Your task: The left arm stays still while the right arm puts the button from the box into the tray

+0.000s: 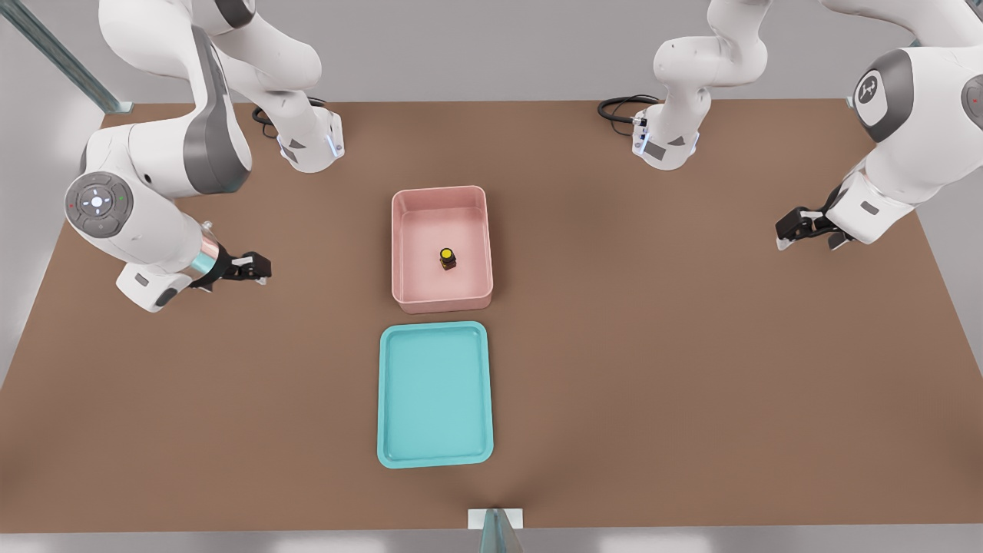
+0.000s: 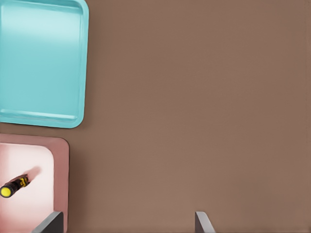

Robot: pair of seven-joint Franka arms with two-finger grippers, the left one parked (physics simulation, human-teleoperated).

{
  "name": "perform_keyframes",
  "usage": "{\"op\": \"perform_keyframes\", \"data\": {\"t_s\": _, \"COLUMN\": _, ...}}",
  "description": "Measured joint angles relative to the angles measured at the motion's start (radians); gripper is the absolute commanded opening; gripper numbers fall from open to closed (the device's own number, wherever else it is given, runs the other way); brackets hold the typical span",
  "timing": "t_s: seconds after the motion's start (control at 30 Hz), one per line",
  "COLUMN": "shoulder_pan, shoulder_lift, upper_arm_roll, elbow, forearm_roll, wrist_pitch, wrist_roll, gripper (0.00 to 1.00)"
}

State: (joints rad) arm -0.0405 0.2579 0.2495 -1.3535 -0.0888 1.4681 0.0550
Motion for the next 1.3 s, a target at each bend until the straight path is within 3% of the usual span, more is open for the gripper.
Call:
{"op": "perform_keyframes", "data": {"t_s": 0.1, "shoulder_pan": 0.046, "shoulder_lift": 0.014, "upper_arm_roll": 0.010, "elbow": 0.000, "forearm_roll": -0.003, "wrist_pitch": -0.004, "wrist_roll": 0.011, "gripper": 1.00}}
{"op": "perform_keyframes", "data": {"t_s": 0.23, "shoulder_pan": 0.548, "shoulder_lift": 0.179, "upper_arm_roll": 0.026, "elbow": 0.004, "forearm_roll": -0.033, "wrist_pitch": 0.002, "wrist_roll": 0.082, "gripper": 1.00}}
{"op": "perform_keyframes", "data": {"t_s": 0.3, "shoulder_pan": 0.641, "shoulder_lift": 0.186, "upper_arm_roll": 0.015, "elbow": -0.110, "forearm_roll": -0.033, "wrist_pitch": 0.094, "wrist_roll": 0.104, "gripper": 1.00}}
{"op": "perform_keyframes", "data": {"t_s": 0.37, "shoulder_pan": 0.685, "shoulder_lift": 0.152, "upper_arm_roll": -0.055, "elbow": -0.269, "forearm_roll": -0.031, "wrist_pitch": 0.230, "wrist_roll": 0.121, "gripper": 0.97}}
{"op": "perform_keyframes", "data": {"t_s": 0.53, "shoulder_pan": 0.745, "shoulder_lift": 0.141, "upper_arm_roll": -0.130, "elbow": -0.469, "forearm_roll": -0.030, "wrist_pitch": 0.524, "wrist_roll": 0.188, "gripper": 0.97}}
{"op": "perform_keyframes", "data": {"t_s": 0.7, "shoulder_pan": 0.744, "shoulder_lift": 0.128, "upper_arm_roll": -0.190, "elbow": -0.557, "forearm_roll": -0.033, "wrist_pitch": 0.669, "wrist_roll": 0.218, "gripper": 0.97}}
{"op": "perform_keyframes", "data": {"t_s": 1.3, "shoulder_pan": 0.813, "shoulder_lift": 0.141, "upper_arm_roll": -0.194, "elbow": -0.704, "forearm_roll": 0.038, "wrist_pitch": 0.829, "wrist_roll": 0.222, "gripper": 0.97}}
